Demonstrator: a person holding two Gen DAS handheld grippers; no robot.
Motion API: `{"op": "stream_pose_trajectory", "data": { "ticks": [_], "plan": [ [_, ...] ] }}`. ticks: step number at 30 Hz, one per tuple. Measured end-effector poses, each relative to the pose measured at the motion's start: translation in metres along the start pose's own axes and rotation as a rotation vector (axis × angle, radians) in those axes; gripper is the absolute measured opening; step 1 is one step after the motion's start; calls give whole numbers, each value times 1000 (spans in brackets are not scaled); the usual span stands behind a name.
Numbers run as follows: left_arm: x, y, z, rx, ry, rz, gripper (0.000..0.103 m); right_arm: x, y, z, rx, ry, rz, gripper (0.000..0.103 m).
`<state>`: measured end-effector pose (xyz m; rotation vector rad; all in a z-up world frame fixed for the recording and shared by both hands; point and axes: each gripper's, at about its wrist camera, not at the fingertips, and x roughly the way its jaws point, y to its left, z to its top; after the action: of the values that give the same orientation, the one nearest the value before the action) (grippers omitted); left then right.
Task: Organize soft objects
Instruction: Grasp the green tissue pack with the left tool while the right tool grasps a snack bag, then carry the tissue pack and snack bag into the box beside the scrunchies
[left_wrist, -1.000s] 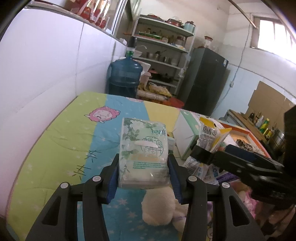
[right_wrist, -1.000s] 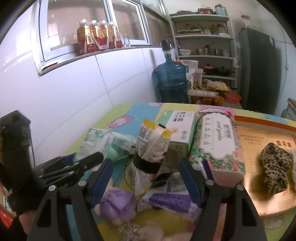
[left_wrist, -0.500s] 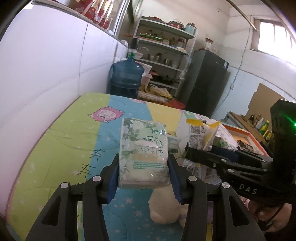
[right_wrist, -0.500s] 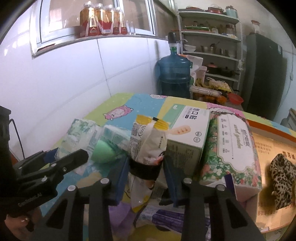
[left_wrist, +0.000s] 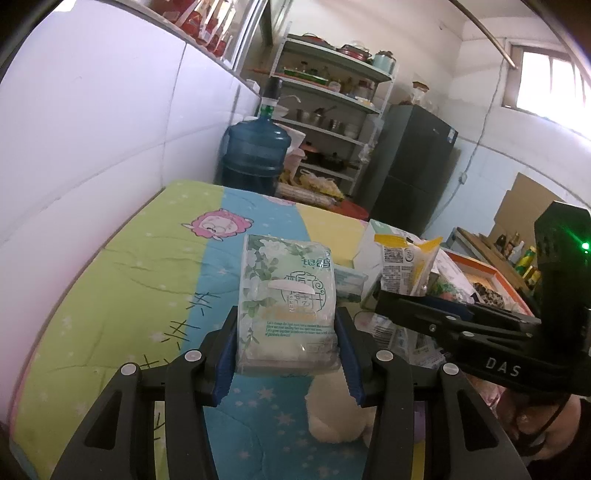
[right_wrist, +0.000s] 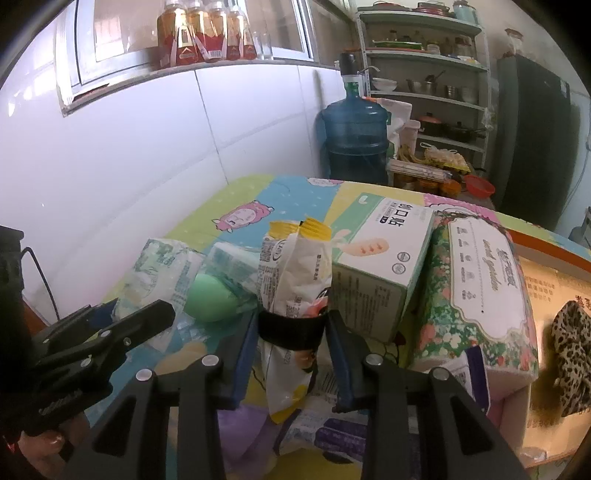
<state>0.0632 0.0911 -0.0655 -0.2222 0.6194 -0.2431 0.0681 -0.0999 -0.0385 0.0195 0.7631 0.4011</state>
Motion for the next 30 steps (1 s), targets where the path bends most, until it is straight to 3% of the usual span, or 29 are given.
{"op": "stream_pose_trajectory", "data": {
  "ticks": [30],
  "plan": [
    [-32,-44,7,86,-49,-10,50,-74,-7,-3,0,-175,31,36]
  ]
}}
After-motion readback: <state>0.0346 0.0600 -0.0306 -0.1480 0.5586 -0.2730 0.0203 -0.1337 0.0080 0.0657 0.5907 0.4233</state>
